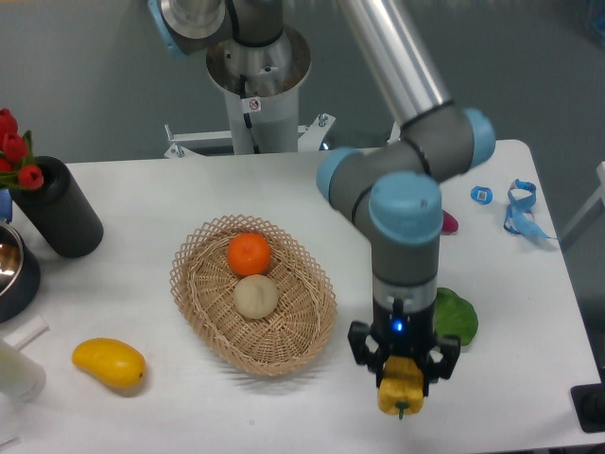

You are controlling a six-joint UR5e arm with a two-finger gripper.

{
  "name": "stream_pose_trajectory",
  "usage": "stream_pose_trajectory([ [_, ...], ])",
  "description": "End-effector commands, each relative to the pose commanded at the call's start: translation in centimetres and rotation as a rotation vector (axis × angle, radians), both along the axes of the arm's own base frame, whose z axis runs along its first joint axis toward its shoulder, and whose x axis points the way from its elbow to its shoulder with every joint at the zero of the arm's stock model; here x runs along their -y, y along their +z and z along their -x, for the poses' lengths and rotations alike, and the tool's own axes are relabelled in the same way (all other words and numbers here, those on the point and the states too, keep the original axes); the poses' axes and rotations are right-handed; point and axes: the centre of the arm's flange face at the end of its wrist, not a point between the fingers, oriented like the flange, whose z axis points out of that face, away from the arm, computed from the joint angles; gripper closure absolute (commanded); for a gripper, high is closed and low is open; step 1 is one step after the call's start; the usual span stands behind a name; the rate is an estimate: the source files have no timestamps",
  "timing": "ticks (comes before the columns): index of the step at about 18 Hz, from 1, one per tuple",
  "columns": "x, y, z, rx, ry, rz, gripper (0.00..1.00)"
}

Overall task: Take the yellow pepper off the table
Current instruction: 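Lift the grasped yellow bell pepper up off the table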

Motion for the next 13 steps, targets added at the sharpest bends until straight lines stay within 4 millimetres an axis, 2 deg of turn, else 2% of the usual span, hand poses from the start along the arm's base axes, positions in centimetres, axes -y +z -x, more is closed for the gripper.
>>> stream_pose_trajectory([
  [2, 0.6, 0.4, -0.9, 0.003, -0.013, -0.003, 0.79],
  [5, 1.6, 0.0, -0.6, 0.003, -0.019, 0.010, 0.79],
  [13, 2.4, 1.0, -0.2, -0.008, -0.005, -0.001, 0.79],
])
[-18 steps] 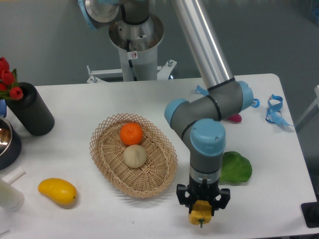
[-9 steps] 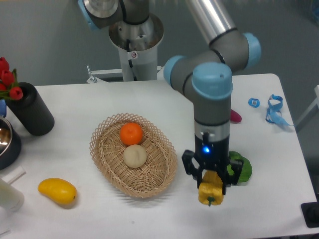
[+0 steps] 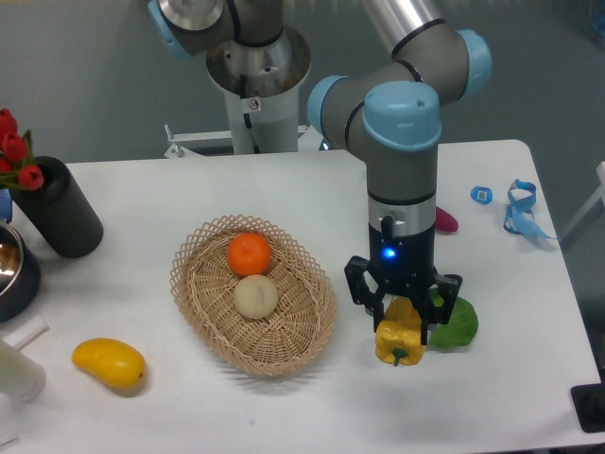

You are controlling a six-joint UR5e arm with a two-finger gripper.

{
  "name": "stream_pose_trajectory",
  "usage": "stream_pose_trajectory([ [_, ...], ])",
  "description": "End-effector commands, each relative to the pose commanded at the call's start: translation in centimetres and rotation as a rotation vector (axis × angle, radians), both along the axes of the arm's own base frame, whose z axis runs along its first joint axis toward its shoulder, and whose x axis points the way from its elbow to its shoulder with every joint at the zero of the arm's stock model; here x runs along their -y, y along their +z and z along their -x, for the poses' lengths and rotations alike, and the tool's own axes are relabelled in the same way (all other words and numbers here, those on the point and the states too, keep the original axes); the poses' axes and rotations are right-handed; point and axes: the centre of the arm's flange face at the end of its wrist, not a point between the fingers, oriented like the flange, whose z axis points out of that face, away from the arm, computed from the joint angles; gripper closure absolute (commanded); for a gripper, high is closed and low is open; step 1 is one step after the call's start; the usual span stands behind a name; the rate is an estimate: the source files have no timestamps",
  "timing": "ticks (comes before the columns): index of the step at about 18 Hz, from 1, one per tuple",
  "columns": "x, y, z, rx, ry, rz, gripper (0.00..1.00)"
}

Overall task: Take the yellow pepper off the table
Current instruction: 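Lift the grasped yellow bell pepper up off the table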

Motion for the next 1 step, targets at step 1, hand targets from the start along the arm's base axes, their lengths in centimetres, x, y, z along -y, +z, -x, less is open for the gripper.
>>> stream_pose_trajectory([
  [1, 0.00, 0.00, 0.00, 0.000, 0.000, 0.000, 0.79],
])
